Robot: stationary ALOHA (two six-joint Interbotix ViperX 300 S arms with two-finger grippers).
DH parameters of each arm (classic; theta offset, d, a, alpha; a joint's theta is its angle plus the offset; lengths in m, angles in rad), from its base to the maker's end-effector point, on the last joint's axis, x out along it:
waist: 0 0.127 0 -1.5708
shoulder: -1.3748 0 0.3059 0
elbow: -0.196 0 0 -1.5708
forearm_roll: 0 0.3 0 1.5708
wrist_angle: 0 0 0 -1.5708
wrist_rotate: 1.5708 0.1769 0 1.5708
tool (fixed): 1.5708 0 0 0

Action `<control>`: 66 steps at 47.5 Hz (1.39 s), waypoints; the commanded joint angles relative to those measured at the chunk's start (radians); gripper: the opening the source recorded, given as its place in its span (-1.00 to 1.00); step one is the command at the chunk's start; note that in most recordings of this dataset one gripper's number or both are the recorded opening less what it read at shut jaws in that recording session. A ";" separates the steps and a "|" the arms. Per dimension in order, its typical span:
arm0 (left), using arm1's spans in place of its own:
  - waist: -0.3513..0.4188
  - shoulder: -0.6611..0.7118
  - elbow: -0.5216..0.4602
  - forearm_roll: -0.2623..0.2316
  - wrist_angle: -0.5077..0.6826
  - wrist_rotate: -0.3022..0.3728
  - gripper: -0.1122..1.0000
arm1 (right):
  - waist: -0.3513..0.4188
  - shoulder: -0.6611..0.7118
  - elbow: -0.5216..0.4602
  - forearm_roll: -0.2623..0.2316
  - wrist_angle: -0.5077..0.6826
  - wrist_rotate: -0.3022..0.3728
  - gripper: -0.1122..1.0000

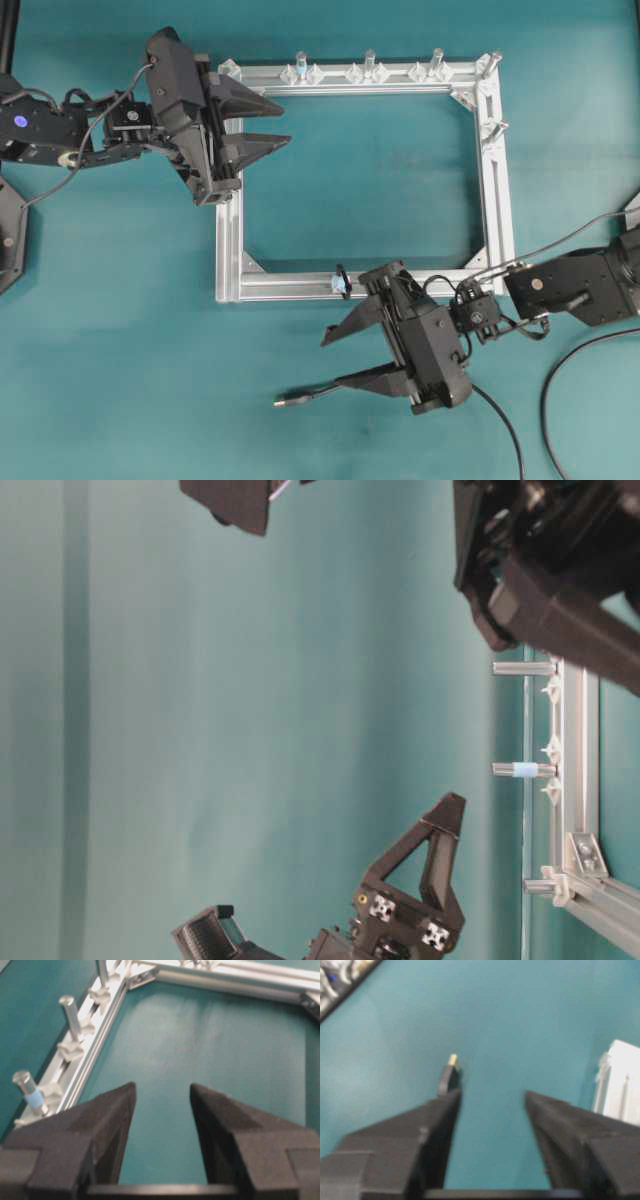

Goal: Insert the wire through the string loop located in the center.
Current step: 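Open the right gripper and move it down over the black USB cable plug, then close the right gripper on the cable just behind the USB plug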

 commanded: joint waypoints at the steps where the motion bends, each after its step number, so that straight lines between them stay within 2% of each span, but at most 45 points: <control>1: -0.003 -0.020 -0.005 0.000 -0.005 0.000 0.05 | 0.008 -0.014 -0.023 -0.002 0.002 -0.002 0.27; 25: -0.002 -0.021 -0.003 0.000 -0.003 0.000 0.05 | 0.037 0.041 -0.071 -0.002 0.006 0.002 0.24; 43: -0.003 -0.020 -0.003 0.000 0.021 0.000 0.04 | 0.040 0.140 -0.112 -0.002 0.006 0.061 0.24; 55: -0.008 -0.020 -0.002 0.000 0.023 0.000 0.04 | 0.044 0.193 -0.158 -0.003 0.006 0.063 0.24; 66: -0.008 -0.020 -0.002 0.000 0.023 0.002 0.04 | 0.049 0.212 -0.153 -0.002 0.049 0.064 0.23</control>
